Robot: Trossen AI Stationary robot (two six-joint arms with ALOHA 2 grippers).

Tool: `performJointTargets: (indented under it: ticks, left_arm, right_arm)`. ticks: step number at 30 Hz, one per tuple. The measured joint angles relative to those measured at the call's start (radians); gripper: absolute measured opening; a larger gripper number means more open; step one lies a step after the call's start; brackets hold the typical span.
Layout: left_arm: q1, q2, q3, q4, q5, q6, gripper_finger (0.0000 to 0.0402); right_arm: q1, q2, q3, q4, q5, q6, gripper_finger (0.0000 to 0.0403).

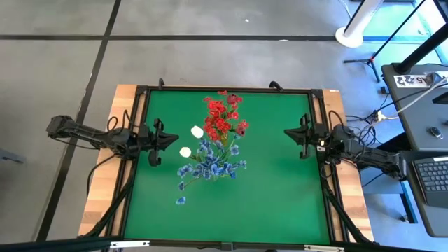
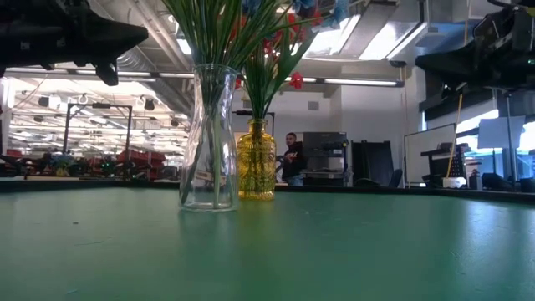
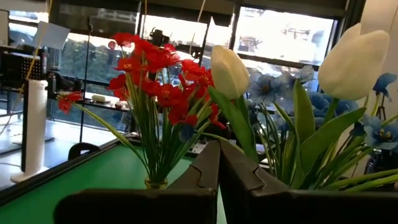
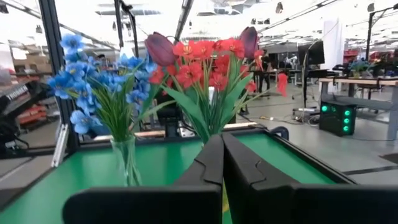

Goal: Sort flowers into vase by color
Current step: Return to Home Position

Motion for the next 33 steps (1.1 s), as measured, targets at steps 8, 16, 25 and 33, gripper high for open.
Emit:
performJointTargets:
  ticks: [8, 16, 25, 33]
  left_arm:
    - [0.0, 0.0, 0.0, -0.039, 0.0, 0.024, 0.0]
    - [0.0, 0.0, 0.0, -0.046, 0.024, 0.028, 0.0]
    - [0.0, 0.002, 0.0, -0.045, -0.05, -0.022, 0.0]
    - [0.0, 0.002, 0.0, -0.045, -0.05, -0.023, 0.0]
  right_arm:
    - [0.0, 0.0, -0.002, -0.033, 0.003, -0.014, 0.0002]
    - [0.0, 0.0, -0.003, -0.043, -0.008, -0.035, 0.0002]
    - [0.0, 0.001, -0.004, -0.145, 0.024, -0.035, 0.0003]
    - [0.0, 0.001, -0.005, -0.146, 0.028, -0.035, 0.0003]
